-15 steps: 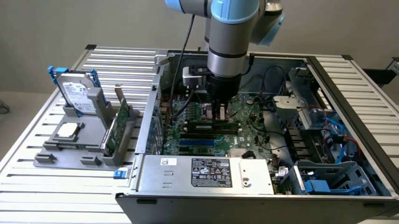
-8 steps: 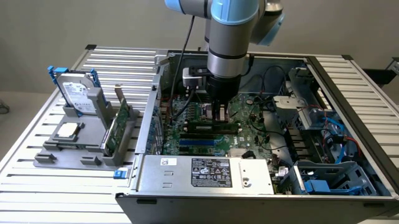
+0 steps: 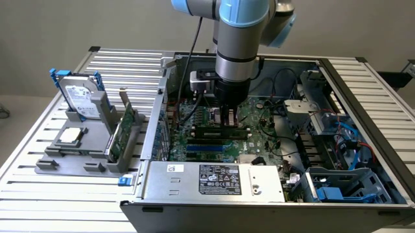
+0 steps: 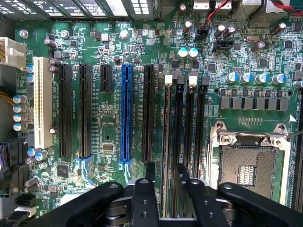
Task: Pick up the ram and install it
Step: 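Insert the ram into the slot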
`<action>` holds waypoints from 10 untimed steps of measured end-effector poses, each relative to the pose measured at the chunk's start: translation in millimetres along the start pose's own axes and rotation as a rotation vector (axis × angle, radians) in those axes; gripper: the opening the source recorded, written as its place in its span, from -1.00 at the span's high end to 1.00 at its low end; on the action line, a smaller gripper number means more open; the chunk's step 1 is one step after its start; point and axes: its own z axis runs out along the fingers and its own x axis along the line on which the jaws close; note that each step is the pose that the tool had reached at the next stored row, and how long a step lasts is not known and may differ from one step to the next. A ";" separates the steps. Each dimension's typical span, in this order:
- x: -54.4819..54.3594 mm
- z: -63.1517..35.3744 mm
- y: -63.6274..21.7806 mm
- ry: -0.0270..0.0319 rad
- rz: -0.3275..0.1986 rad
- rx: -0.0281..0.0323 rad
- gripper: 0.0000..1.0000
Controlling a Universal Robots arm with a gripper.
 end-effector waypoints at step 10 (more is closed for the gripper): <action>2.1 -28.2 0.9 -0.0002 0.000 -0.0064 0.21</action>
